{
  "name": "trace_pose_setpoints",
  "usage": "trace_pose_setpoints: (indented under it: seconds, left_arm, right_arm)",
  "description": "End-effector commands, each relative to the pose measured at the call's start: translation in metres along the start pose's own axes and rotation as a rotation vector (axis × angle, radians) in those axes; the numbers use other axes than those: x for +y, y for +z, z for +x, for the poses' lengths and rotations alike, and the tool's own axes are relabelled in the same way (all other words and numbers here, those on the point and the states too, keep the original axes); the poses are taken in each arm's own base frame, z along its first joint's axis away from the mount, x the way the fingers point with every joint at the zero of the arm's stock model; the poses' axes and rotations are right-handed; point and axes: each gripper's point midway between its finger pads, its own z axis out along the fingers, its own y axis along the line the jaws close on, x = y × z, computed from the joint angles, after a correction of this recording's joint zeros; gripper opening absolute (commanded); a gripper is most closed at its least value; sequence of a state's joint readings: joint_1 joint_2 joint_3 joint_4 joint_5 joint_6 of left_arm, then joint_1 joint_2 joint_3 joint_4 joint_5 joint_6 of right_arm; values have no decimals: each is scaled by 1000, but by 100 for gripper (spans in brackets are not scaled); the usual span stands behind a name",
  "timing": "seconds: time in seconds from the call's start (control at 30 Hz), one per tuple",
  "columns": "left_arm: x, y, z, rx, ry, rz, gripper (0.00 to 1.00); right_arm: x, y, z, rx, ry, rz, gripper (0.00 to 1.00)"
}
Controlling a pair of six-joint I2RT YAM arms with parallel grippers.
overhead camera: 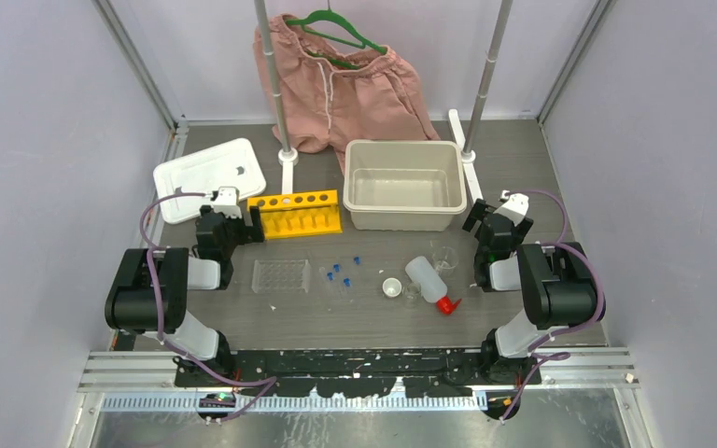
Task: Organize the chemistry lab equipment
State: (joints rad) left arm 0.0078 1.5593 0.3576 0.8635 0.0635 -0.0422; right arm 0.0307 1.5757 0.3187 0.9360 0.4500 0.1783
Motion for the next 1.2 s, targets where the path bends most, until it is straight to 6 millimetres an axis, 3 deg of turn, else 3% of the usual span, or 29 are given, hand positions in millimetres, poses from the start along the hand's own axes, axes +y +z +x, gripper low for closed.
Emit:
trace_pose_setpoints:
  seconds: [0.0, 0.3, 0.37, 0.43, 0.57, 0.77, 0.8, 0.87, 1.0, 1.1, 1.17]
  left_arm:
    - [2, 4, -27, -87, 18, -9, 100]
    - [3, 4, -27, -87, 18, -10, 100]
    - [3, 4, -27, -87, 18, -10, 99]
    - [3, 4, -27, -89, 17, -8, 99]
    - [6, -4, -39, -122, 9, -31, 100]
    - [12, -22, -63, 5, 24, -48, 100]
    - [11, -25, -74, 15, 31, -41, 100]
    - [9, -37, -79, 68, 23, -22, 100]
    - [5, -64, -112, 140, -21, 54, 100]
    - [4, -81, -136, 195, -52, 80, 100]
    - [3, -92, -149, 232, -57, 95, 100]
  right_arm:
    - [7, 4, -27, -85, 36, -16, 100]
    - [7, 4, -27, -85, 38, -13, 100]
    - [-3, 2, -33, -94, 66, 50, 100]
    - [-1, 0, -38, -104, 60, 31, 100]
    - [-1, -19, -66, -106, 24, 117, 100]
    - [-1, -57, -115, -98, 199, 91, 100]
    - [3, -65, -125, -101, 223, 52, 100]
    - [4, -75, -140, -82, 258, 46, 100]
    - [3, -91, -173, -9, 360, 92, 100]
    - [14, -104, -197, 60, 477, 53, 100]
    - [37, -111, -206, 99, 473, -84, 100]
